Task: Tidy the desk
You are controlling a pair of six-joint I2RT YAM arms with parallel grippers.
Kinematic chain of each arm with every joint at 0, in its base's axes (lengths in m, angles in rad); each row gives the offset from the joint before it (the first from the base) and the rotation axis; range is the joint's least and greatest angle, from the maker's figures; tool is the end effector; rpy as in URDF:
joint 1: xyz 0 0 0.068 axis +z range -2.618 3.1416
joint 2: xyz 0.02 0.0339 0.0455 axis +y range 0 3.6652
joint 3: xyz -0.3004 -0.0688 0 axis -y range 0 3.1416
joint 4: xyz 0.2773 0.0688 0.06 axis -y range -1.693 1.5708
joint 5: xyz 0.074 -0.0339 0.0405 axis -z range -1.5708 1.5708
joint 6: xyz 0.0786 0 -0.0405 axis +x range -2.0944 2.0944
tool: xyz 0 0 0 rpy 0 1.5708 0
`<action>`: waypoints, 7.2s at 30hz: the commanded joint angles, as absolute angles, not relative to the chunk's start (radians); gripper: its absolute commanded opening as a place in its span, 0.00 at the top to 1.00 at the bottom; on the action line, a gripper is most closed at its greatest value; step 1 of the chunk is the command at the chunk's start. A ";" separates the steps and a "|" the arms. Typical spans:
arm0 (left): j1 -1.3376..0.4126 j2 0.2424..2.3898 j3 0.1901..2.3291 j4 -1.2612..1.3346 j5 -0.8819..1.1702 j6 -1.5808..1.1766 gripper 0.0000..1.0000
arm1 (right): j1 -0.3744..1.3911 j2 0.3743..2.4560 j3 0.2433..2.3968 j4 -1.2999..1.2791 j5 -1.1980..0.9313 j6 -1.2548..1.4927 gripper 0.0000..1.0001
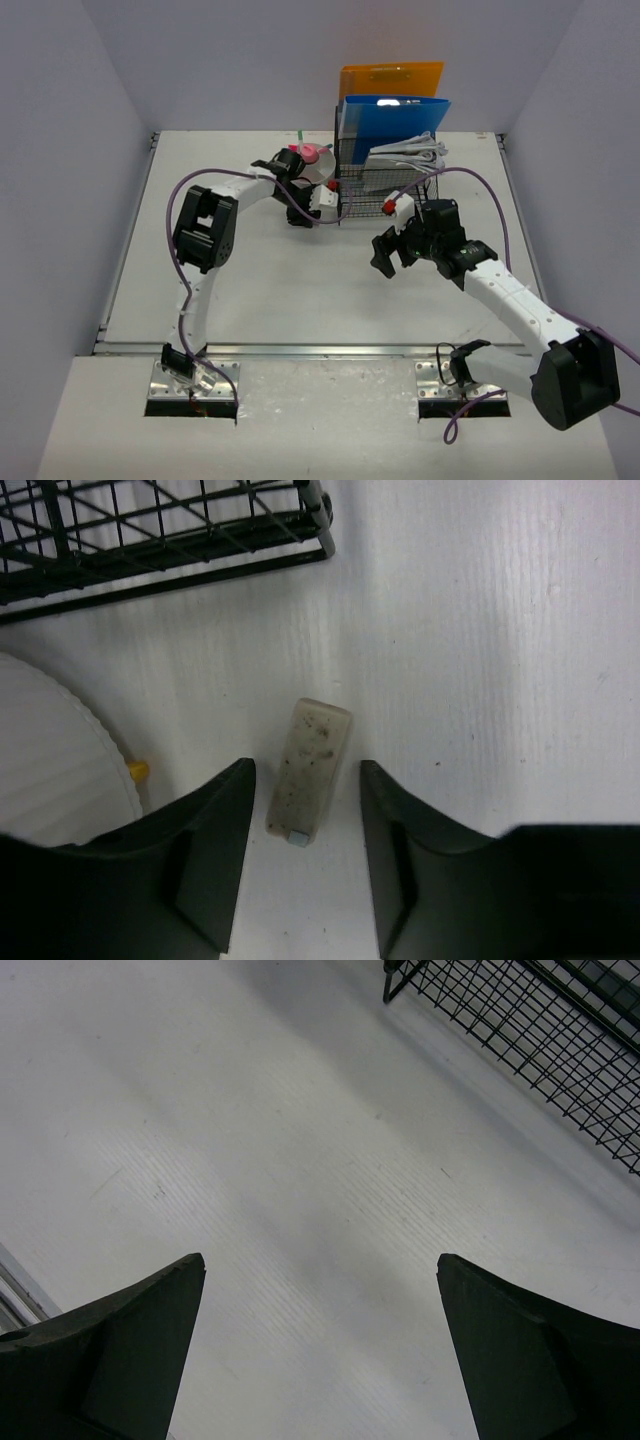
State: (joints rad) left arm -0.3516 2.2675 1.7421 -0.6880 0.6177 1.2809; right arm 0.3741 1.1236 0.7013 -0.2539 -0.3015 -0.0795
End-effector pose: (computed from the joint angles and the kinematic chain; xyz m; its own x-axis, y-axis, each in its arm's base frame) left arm 0.4829 -0.2256 0.1274 0.1999 0.7588 -0.6199 0.9774 -0.1103 0.1801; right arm 0.2557 0.1255 0.2322 -0.5359 -0.2918 -0.7922 -0.6090 0.7835 0.1233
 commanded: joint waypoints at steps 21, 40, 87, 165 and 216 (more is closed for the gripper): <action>-0.299 1.545 1.085 -0.166 0.757 0.598 1.00 | 0.374 1.377 1.061 -0.127 -0.471 0.577 0.09; -0.299 1.329 1.034 0.047 0.589 0.048 1.00 | 0.463 1.569 1.215 0.042 -0.569 0.845 0.32; -0.300 1.307 1.011 0.022 0.600 0.013 0.75 | 0.502 1.691 1.330 0.116 -0.544 0.917 1.00; -0.268 1.153 0.981 -0.249 -0.114 -0.200 0.00 | 0.657 2.180 1.638 0.450 0.607 -0.101 0.97; -0.144 1.014 1.025 -0.391 0.011 -0.038 0.00 | 0.261 0.769 0.650 -0.176 0.038 -0.055 0.01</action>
State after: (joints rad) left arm -0.1797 1.0760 1.0533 -0.4370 0.0307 -0.0589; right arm 0.3025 0.8333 0.6809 -0.2405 0.0654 -0.1023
